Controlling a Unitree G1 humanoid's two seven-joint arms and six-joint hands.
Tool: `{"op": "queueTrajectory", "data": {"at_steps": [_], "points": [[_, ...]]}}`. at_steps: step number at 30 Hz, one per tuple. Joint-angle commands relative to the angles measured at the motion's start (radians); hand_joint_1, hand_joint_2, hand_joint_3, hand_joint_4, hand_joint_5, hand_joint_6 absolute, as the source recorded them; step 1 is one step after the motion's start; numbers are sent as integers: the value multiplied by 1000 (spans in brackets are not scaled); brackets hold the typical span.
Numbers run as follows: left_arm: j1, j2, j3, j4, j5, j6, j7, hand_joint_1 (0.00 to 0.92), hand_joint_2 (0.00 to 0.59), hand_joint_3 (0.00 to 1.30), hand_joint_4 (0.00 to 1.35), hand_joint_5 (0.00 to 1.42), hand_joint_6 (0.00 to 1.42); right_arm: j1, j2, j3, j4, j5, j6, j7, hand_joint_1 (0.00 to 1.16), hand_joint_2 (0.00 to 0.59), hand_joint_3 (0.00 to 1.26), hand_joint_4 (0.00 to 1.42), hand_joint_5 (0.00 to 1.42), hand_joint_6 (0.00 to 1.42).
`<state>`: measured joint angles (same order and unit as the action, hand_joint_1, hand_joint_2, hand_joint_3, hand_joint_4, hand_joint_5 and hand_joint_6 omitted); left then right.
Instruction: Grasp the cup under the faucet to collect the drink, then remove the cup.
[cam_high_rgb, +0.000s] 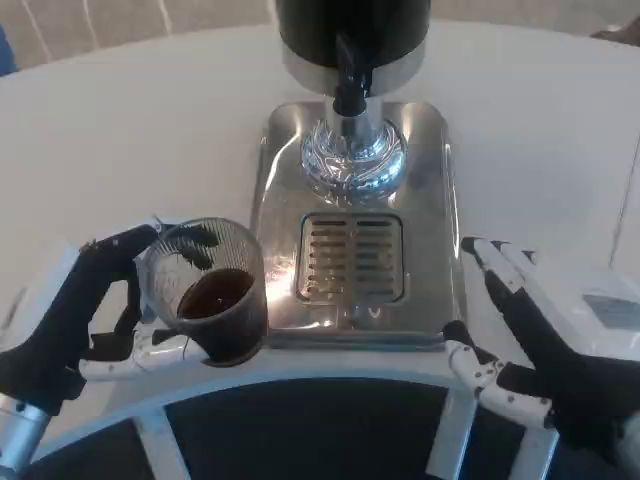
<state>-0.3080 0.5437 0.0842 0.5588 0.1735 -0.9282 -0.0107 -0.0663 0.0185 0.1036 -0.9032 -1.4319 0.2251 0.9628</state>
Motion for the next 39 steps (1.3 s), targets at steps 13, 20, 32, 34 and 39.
{"op": "queueTrajectory", "data": {"at_steps": [13,20,32,34,39], "points": [[84,4,43,-124,-99,-15,-105,538,38,995,1155,1373,1074,58,0,74,-19,0,-68,15,212,542,10,0,0,0],[124,9,47,-164,-133,-20,-155,538,37,995,1155,1373,1074,100,5,123,-27,-22,-110,9,211,542,4,0,0,0],[159,8,67,-192,-171,-15,-218,538,36,995,1155,1373,1072,137,17,157,-28,-43,-145,1,220,551,0,0,0,0],[162,6,70,-195,-175,-15,-226,538,36,995,1155,1373,1073,139,18,159,-26,-43,-148,1,222,551,0,0,0,0],[169,2,74,-205,-182,-11,-240,538,36,995,1155,1373,1073,153,22,173,-24,-49,-156,-1,228,550,0,0,0,0]]}}
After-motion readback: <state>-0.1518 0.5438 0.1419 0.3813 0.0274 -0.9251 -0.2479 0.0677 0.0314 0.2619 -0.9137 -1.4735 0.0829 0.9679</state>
